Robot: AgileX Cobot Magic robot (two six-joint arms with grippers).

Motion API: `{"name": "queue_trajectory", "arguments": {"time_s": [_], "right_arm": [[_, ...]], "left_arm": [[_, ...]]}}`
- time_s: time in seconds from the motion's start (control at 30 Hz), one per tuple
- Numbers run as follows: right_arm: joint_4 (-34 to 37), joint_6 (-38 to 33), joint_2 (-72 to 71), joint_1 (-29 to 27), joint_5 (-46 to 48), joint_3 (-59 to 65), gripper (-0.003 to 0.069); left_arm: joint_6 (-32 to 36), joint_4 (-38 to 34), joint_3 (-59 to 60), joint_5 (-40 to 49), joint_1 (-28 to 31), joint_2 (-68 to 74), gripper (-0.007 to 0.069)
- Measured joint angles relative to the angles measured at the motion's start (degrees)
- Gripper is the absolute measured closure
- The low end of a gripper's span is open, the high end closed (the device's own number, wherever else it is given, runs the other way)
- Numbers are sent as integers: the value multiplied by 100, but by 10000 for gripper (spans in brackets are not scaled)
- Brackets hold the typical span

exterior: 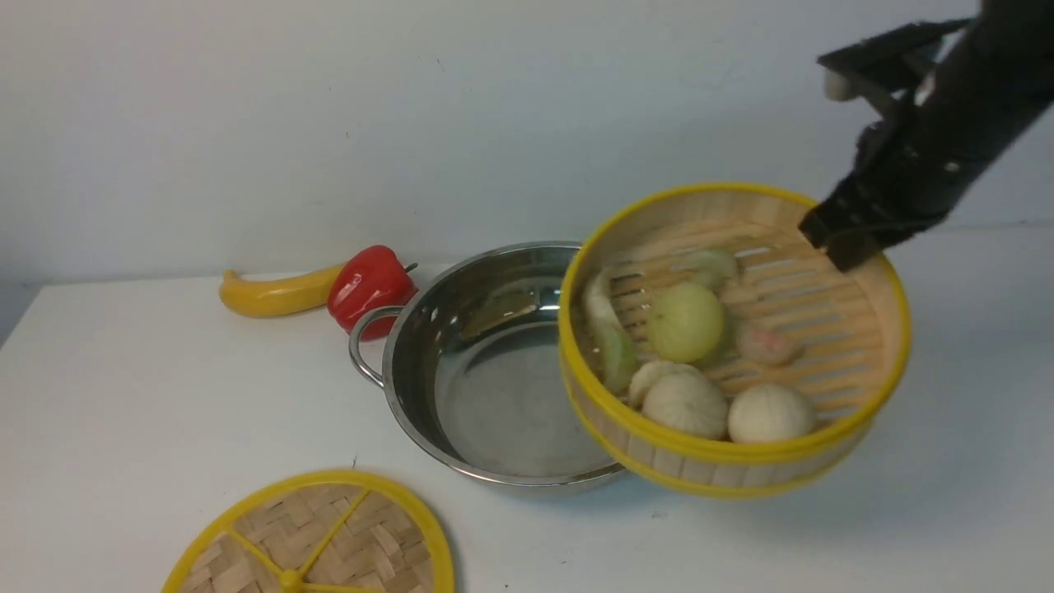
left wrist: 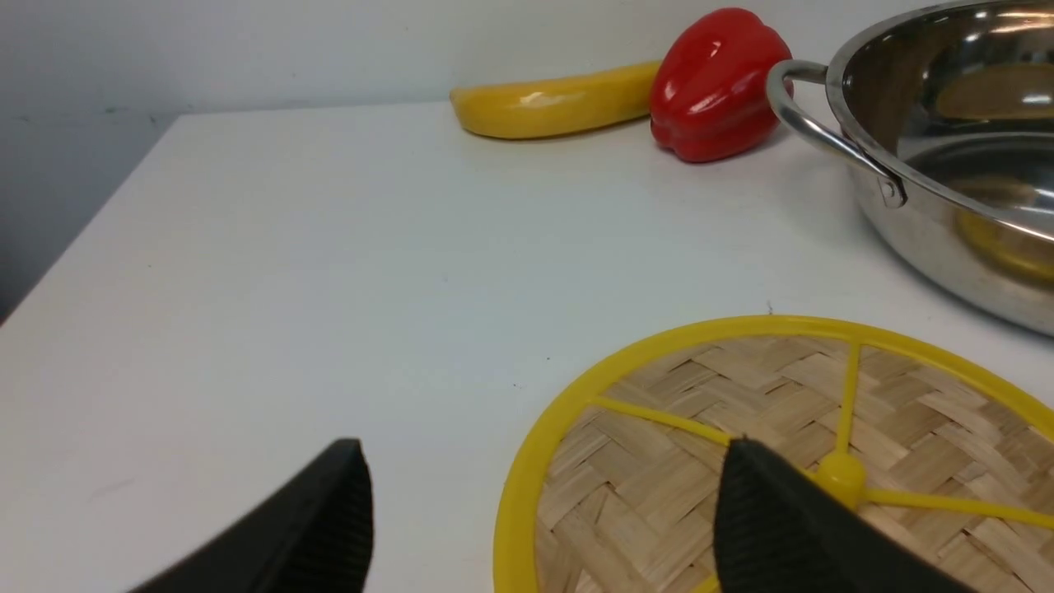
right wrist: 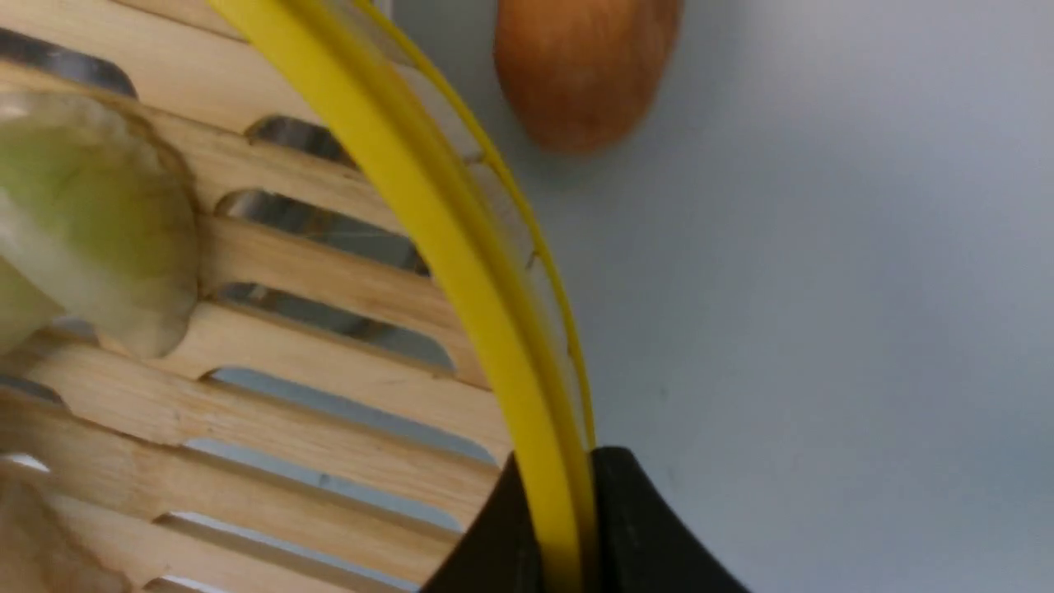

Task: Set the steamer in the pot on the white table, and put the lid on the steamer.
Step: 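Place the bamboo steamer basket of food into the steel pot with the right gripper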

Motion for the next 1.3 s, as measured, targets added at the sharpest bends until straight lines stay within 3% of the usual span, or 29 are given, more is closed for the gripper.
{"name": "queue_trajectory", "arguments": {"time_s": [0.4, 0.97, 1.17, 1.3], "right_arm": [[327, 70, 1824, 548, -8, -2339, 601], [483, -377, 2704, 684, -57, -2606, 589], [803, -604, 2704, 684, -82, -2630, 491], [752, -676, 2704, 684, -72, -2636, 341]], "left_arm": [[0, 0, 0, 0, 0, 0, 111], [0, 0, 0, 0, 0, 0, 111], [20, 0, 0, 0, 0, 0, 111], [20, 0, 0, 0, 0, 0, 111]]}}
